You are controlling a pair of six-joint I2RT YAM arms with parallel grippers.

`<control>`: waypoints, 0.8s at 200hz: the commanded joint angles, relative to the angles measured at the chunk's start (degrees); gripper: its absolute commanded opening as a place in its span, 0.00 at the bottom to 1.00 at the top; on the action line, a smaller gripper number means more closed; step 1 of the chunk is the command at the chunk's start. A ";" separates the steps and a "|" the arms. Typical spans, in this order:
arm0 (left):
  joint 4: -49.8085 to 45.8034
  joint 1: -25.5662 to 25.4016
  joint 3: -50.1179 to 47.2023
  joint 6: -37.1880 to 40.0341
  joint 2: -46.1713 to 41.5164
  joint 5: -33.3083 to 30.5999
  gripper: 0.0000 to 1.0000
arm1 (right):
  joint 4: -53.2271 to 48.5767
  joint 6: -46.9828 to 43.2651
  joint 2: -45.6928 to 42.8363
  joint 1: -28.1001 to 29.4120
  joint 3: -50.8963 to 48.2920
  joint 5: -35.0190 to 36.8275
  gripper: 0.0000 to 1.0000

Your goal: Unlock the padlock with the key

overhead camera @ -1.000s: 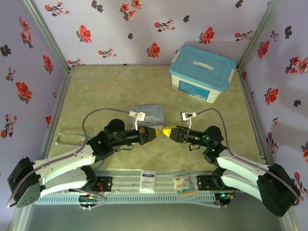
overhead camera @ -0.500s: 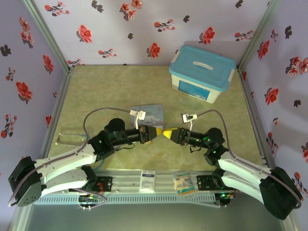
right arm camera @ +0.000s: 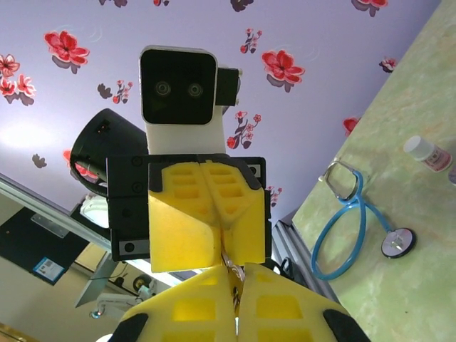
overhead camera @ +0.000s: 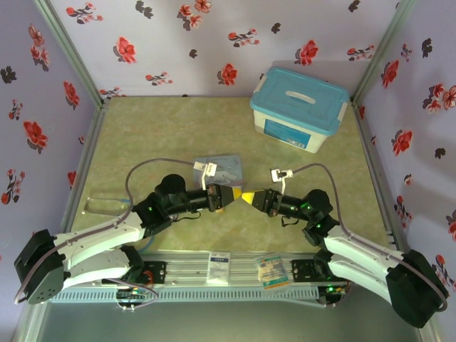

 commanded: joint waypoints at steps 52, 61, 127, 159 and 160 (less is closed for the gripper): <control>1.38 0.14 -0.36 0.24 -4.25 -4.82 1.00 | -16.54 -9.10 -5.82 0.39 0.62 5.38 0.00; -0.28 -0.46 -0.44 0.86 -5.72 -7.78 1.00 | -19.96 -10.27 -6.41 0.39 0.67 7.25 0.00; -9.55 -3.45 -9.02 -4.11 -5.06 -36.96 1.00 | -36.29 -2.33 -9.47 2.24 -4.41 37.86 0.00; -10.97 -2.53 -10.20 -0.56 -1.33 -38.55 0.97 | -36.73 -0.09 -10.29 3.18 -7.36 41.81 0.00; -10.87 -2.33 -10.36 -0.71 -1.21 -38.46 0.97 | -36.85 -0.15 -10.31 3.19 -7.31 41.76 0.00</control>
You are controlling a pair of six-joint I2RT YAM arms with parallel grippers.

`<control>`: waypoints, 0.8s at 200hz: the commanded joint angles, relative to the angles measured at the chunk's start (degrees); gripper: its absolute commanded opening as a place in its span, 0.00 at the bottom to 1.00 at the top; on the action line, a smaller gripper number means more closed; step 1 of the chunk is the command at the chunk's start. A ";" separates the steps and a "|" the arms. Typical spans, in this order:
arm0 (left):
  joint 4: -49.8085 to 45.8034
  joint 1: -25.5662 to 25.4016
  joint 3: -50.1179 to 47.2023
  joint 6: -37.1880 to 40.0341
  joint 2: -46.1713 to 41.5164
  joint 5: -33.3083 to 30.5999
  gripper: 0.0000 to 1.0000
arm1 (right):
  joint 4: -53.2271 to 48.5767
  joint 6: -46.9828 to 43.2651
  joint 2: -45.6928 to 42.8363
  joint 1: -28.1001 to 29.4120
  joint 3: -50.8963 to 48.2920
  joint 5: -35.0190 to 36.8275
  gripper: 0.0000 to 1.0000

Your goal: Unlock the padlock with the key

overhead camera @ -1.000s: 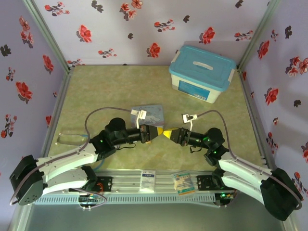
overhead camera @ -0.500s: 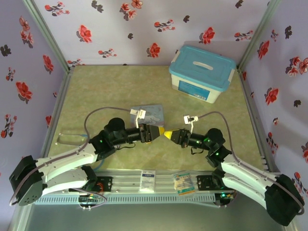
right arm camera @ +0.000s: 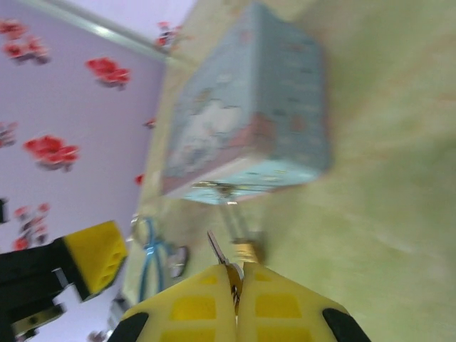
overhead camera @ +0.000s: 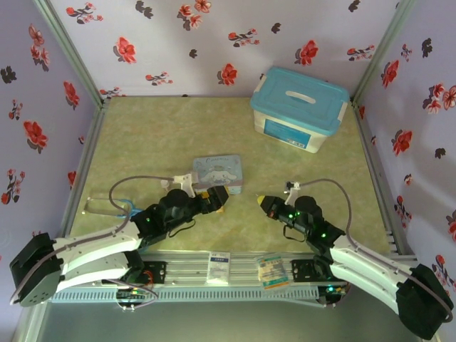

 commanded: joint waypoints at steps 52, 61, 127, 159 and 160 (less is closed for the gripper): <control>11.32 8.72 -4.57 2.85 13.79 11.64 0.85 | -5.73 0.71 -0.69 0.84 -0.16 8.32 0.00; 9.19 8.73 -2.81 4.08 15.71 12.88 0.85 | -4.72 0.93 -0.27 0.84 -0.45 8.08 0.00; 1.93 8.87 3.55 8.21 24.35 14.03 0.76 | -1.38 1.78 1.44 0.82 -1.74 7.00 0.00; -0.24 8.20 4.87 8.83 26.34 14.04 0.72 | -1.82 1.43 0.64 0.84 -2.29 7.43 0.00; -0.30 8.20 4.86 8.83 26.40 13.98 0.71 | -1.85 1.43 0.64 0.84 -2.29 7.44 0.00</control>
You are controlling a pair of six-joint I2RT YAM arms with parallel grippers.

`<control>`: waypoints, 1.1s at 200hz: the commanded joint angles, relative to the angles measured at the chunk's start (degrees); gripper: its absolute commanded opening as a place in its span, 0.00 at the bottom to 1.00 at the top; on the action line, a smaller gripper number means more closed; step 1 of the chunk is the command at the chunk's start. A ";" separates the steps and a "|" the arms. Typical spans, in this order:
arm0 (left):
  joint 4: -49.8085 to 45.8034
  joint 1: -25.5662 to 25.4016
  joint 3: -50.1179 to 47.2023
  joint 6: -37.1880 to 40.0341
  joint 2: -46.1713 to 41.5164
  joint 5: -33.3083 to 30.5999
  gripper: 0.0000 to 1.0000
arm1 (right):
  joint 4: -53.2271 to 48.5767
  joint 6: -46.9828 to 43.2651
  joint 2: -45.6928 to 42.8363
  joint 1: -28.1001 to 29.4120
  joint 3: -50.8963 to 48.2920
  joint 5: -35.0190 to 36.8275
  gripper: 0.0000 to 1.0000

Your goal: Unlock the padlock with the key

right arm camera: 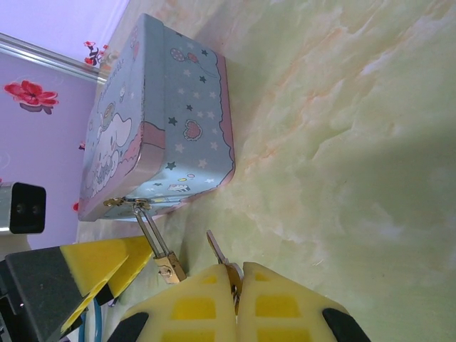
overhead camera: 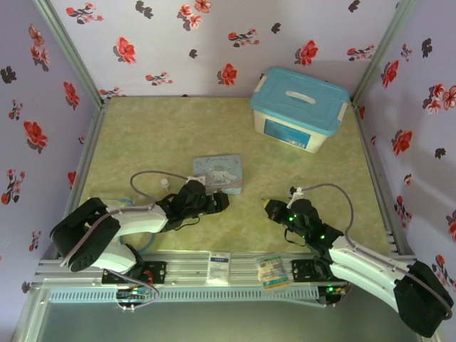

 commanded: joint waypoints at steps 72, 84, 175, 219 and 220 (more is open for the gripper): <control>-22.60 -4.93 9.17 4.69 4.15 -8.07 0.63 | 1.55 0.28 -0.48 0.36 -1.92 1.92 0.00; -22.31 -5.15 9.57 5.04 5.15 -8.08 0.61 | 1.68 0.29 -0.35 0.38 -1.92 1.75 0.00; -18.83 -7.05 8.64 2.89 6.84 -8.99 0.43 | 1.37 0.47 -0.51 0.38 -2.97 2.44 0.00; -13.00 -7.40 6.68 1.65 5.78 -9.63 0.33 | 2.58 0.24 0.74 0.38 -2.14 1.70 0.00; -12.84 -7.40 6.64 1.57 5.79 -9.64 0.33 | 2.63 0.26 0.81 0.38 -2.12 1.68 0.00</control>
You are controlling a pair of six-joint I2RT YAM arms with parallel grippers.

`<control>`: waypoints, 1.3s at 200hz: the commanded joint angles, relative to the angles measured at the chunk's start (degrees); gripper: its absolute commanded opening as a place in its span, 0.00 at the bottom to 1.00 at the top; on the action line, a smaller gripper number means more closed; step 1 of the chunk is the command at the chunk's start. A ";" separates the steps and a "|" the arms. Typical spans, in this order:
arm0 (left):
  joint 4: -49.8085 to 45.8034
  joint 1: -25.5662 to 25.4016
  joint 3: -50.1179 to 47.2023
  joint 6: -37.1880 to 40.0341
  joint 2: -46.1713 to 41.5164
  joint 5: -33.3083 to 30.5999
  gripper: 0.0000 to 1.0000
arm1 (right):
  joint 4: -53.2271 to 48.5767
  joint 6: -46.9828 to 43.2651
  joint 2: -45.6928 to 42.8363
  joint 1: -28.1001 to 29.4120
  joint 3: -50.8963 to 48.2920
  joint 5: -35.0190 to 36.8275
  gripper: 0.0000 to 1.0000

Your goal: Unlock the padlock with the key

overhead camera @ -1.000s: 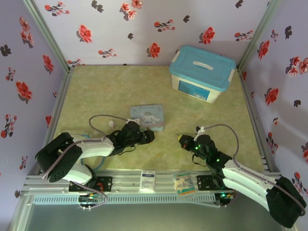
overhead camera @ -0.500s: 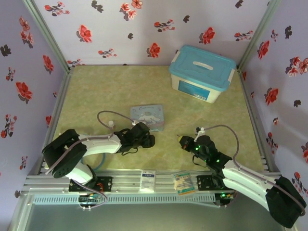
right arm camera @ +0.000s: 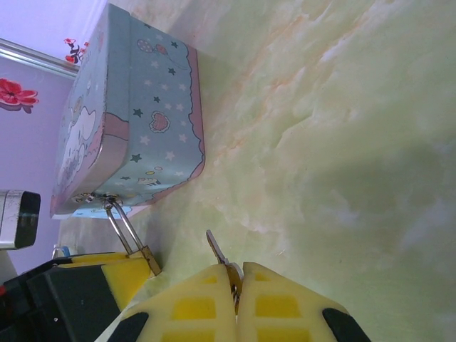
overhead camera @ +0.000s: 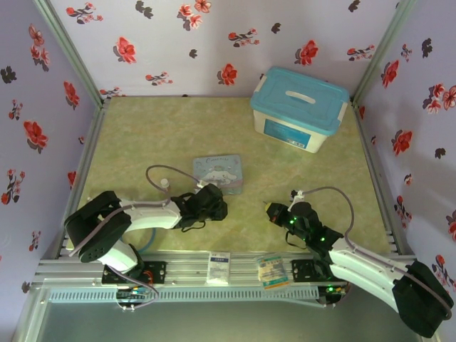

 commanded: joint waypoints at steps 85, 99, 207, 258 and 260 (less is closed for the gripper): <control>9.27 -0.71 -2.58 -3.81 -0.31 -1.03 0.17 | 11.60 1.22 13.37 1.94 3.52 -2.91 0.00; 10.49 -0.71 -3.03 -4.56 -0.94 -1.00 0.16 | 14.72 2.36 16.14 2.43 4.41 -4.58 0.00; 41.73 -1.25 -12.66 -21.55 -1.48 -5.64 0.00 | 43.49 18.98 39.04 4.61 4.07 -8.49 0.00; 56.02 -3.36 -14.25 -26.42 4.24 -13.25 0.00 | 41.20 24.47 38.05 10.48 5.98 -0.49 0.00; 56.46 -3.42 -14.33 -26.68 4.39 -13.47 0.00 | 40.83 24.59 37.92 10.75 6.12 -0.24 0.00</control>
